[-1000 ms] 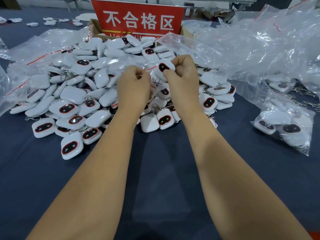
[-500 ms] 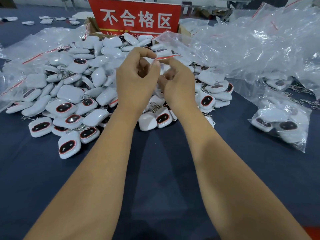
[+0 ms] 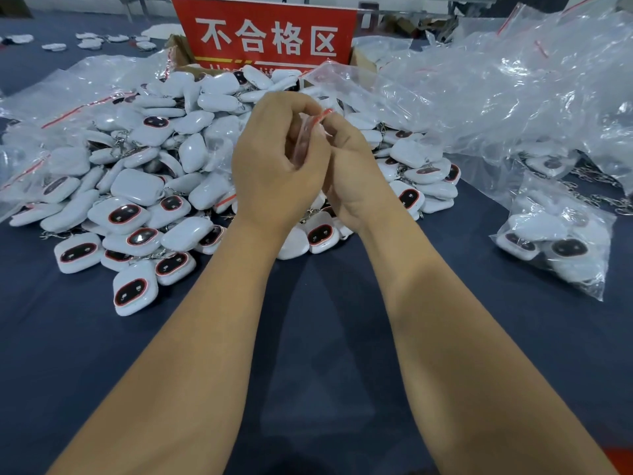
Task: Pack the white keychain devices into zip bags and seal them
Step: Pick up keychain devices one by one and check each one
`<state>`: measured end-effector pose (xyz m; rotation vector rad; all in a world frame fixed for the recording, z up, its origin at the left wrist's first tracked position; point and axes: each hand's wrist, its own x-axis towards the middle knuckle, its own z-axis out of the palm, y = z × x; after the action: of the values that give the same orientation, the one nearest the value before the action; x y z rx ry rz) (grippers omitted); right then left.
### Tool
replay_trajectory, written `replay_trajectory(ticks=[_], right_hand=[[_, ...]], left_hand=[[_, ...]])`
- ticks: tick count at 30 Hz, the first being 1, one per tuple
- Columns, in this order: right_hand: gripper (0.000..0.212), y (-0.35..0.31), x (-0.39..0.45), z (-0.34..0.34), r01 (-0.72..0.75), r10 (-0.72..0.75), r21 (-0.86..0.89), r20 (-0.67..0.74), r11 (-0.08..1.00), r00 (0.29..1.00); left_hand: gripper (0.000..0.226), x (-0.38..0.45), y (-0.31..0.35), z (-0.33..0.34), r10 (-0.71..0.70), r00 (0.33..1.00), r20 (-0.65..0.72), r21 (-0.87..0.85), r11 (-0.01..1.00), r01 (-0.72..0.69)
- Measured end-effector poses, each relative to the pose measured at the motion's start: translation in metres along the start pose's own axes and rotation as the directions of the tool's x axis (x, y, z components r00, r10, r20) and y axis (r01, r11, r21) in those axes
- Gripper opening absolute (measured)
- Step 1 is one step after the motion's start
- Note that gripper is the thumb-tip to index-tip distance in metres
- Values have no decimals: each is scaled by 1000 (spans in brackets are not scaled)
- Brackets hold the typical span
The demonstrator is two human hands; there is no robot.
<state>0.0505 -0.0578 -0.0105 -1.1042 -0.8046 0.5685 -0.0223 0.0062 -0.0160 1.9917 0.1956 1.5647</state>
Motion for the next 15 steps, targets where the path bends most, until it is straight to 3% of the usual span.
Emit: replay_trajectory(ticks=[2, 4, 9, 12, 15], right_hand=[[25, 1, 0, 0, -48, 48, 39, 9, 998, 999], [19, 1, 2, -3, -75, 71, -62, -67, 995, 995], [30, -1, 1, -10, -91, 4, -295, -282, 951, 959], [35, -1, 0, -15, -66, -88, -326, -435, 943, 896], [33, -3, 2, -23, -152, -129, -443, -541, 883, 831]], left_hand=[[14, -1, -1, 1, 60, 998, 26, 92, 994, -62], [16, -2, -2, 2, 27, 994, 109, 126, 991, -41], [26, -2, -13, 6, -297, 892, 341, 144, 954, 263], [31, -2, -20, 6, -400, 854, 334, 267, 909, 321], [32, 1, -26, 6, -452, 861, 232, 364, 862, 354]])
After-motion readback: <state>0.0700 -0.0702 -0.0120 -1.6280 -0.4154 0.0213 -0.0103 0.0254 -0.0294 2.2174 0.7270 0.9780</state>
